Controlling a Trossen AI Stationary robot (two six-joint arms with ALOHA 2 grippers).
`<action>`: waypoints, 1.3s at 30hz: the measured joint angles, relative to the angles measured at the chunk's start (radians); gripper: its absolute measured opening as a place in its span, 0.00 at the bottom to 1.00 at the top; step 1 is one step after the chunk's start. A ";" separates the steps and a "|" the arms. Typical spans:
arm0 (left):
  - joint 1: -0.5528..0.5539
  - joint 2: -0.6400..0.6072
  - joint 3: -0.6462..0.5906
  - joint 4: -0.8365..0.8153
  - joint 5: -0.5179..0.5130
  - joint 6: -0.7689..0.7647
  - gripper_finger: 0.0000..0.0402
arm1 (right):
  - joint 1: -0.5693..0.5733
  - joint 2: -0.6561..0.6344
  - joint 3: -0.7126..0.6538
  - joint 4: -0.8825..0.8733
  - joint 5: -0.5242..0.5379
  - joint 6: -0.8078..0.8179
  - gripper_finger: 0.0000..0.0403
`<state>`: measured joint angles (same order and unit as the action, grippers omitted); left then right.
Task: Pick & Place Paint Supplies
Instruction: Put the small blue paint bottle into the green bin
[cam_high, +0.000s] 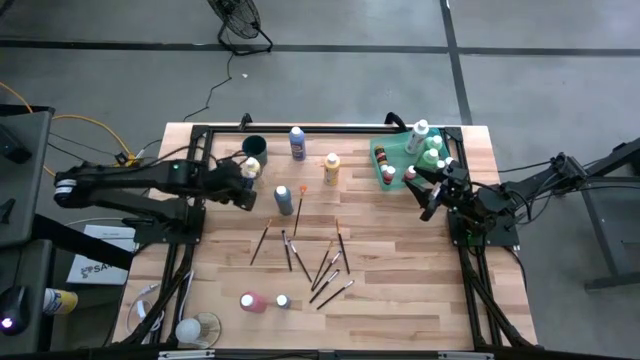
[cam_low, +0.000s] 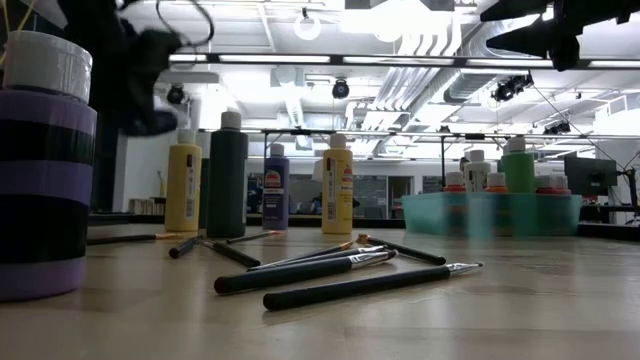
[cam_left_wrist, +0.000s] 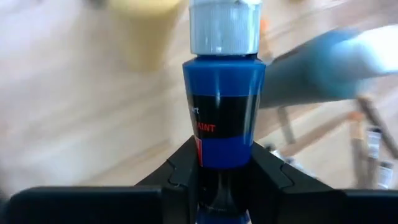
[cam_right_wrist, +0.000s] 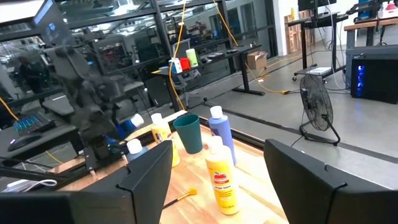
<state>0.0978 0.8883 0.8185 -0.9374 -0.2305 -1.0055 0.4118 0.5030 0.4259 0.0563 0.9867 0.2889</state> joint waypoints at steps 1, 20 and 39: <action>0.000 -0.015 0.006 0.021 0.000 0.041 0.21 | 0.000 0.000 0.000 0.000 0.000 -0.001 0.61; 0.000 -0.041 0.022 0.630 0.065 0.562 0.21 | -0.110 0.126 0.065 0.192 -0.223 -0.108 0.61; 0.000 0.028 0.020 0.893 0.150 1.023 0.21 | -0.398 0.753 0.627 0.169 -0.856 -0.129 0.61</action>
<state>0.0978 0.9167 0.8384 -0.0440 -0.0804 0.0171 0.0138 1.2557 1.0525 0.2248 0.1303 0.1596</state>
